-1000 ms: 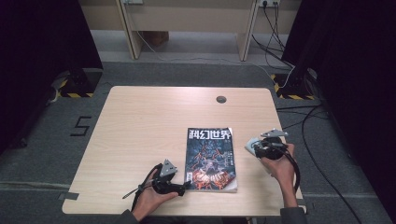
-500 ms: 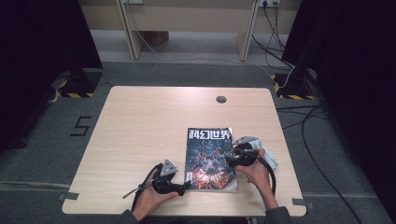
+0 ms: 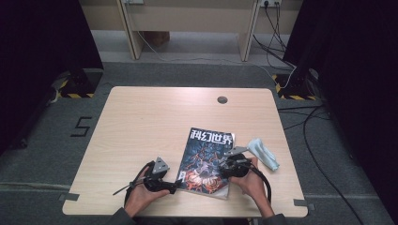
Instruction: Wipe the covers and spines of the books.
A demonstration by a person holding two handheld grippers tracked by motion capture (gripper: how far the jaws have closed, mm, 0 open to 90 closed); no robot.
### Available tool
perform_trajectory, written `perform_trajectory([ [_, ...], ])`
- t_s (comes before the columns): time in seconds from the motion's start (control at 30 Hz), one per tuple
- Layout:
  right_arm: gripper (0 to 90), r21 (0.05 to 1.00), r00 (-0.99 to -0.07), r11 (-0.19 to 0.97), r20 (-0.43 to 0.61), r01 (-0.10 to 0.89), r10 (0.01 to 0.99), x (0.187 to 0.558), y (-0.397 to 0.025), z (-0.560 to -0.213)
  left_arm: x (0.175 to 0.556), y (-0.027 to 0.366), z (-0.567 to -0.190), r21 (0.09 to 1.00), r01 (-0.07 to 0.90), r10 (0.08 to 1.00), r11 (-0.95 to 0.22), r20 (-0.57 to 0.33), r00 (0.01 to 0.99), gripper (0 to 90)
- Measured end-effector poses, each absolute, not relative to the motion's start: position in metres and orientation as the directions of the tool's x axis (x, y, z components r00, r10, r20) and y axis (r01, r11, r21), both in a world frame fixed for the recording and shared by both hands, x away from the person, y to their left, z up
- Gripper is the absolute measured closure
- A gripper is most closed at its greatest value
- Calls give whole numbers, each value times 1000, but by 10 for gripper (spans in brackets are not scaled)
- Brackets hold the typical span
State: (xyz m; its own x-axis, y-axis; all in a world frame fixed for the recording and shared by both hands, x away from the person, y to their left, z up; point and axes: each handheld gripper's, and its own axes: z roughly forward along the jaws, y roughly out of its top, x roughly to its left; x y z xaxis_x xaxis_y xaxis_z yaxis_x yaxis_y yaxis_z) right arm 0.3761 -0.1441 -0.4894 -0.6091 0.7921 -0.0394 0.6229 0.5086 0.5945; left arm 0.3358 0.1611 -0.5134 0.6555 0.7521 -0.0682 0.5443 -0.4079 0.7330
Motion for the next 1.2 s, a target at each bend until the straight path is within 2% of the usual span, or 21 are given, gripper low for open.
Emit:
perform_trajectory([
  [0.23, 423, 578, -657, 541, -10, 611, 754, 360, -130, -488, 348, 191, -514, 714, 600, 787, -361, -111, 606, 177],
  [0.3, 422, 570, -654, 546, -20, 614, 756, 362, -130, -486, 351, 193, -513, 712, 602, 798, -361, -98, 595, 159],
  [0.37, 418, 577, -634, 539, -47, 613, 772, 366, -134, -485, 353, 193, -512, 712, 597, 801, -371, -80, 593, 155],
  [0.5, 404, 600, -586, 493, -49, 630, 809, 380, -144, -483, 364, 200, -509, 717, 575, 836, -393, 19, 548, 156],
  [0.63, 396, 616, -567, 470, -45, 632, 822, 389, -147, -483, 377, 201, -506, 712, 576, 862, -402, 81, 501, 174],
  [0.67, 393, 622, -566, 469, -51, 627, 823, 392, -148, -481, 378, 201, -506, 708, 583, 862, -398, 72, 502, 193],
  [0.73, 391, 636, -563, 466, -59, 615, 824, 397, -151, -477, 376, 202, -505, 704, 613, 862, -359, 0, 506, 257],
  [1.03, 371, 640, -513, 432, -68, 635, 855, 434, -160, -474, 339, 194, -509, 683, 683, 807, -259, -236, 541, 237],
  [1.2, 360, 602, -507, 424, -37, 676, 861, 456, -160, -487, 328, 186, -509, 674, 700, 775, -235, -305, 554, 251],
])
